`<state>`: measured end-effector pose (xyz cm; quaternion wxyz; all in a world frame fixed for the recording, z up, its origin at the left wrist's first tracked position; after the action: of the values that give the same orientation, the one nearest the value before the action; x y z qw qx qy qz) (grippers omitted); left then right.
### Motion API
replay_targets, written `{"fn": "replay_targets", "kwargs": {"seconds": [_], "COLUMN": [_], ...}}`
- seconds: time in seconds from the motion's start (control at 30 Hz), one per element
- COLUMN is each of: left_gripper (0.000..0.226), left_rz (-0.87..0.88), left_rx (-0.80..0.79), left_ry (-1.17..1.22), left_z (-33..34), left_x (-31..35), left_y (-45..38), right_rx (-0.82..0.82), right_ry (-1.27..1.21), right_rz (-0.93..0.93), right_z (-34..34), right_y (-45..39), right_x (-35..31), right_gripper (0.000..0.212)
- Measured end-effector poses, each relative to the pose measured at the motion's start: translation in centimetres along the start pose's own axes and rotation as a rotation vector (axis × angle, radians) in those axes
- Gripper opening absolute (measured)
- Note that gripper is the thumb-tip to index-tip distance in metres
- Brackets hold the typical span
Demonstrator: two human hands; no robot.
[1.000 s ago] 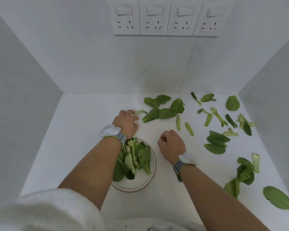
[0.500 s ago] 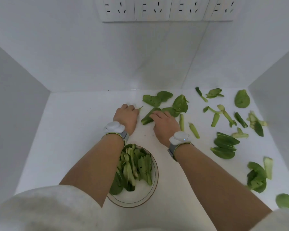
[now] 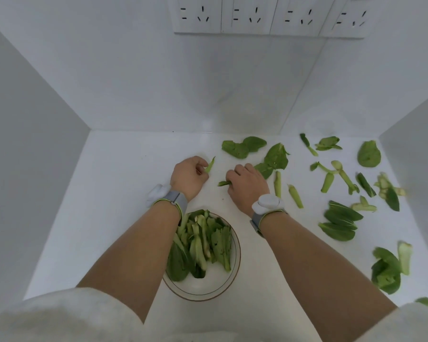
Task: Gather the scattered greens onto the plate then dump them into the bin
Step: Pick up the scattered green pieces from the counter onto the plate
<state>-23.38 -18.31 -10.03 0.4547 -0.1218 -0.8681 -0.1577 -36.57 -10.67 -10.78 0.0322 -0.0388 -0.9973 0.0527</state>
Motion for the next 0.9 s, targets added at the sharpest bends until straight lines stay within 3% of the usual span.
{"fn": "replay_targets", "kwargs": {"seconds": [0.17,0.47,0.7,0.9], "left_gripper": [0.025,0.023,0.011,0.013], "left_rz": [0.010,0.075,0.015,0.093], "left_rx": [0.038,0.053,0.089,-0.026], "left_ry": [0.097,0.101,0.087,-0.122], "left_z": [-1.0,-2.3,-2.8,-2.1], "left_x": [0.1,-0.3,-2.2,-2.8], "left_y": [3.2,10.0,13.9,17.2], "right_rx": [0.111,0.087,0.007,-0.083], "right_ry": [-0.233,-0.793,-0.834,-0.827], "right_rz": [0.073,0.574,0.602,0.600], "right_z": [-2.8,-3.0,-1.8,0.1], "right_y": [2.0,7.6,11.1,13.3], "right_x": [-0.3,1.5,-0.3,-1.7], "right_gripper": [0.007,0.005,0.007,0.004]}}
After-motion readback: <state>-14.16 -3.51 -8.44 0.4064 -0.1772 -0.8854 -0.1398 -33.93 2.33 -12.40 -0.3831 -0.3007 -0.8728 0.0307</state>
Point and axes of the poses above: each hand's wrist, its own y-axis away from the middle knuckle, its own z-axis out of the palm, x = y × z, the point moved 9 cm from there along -y, towards the middle knuckle, and after that the axes turned 14 degrees about y, right-handed, at the moved point
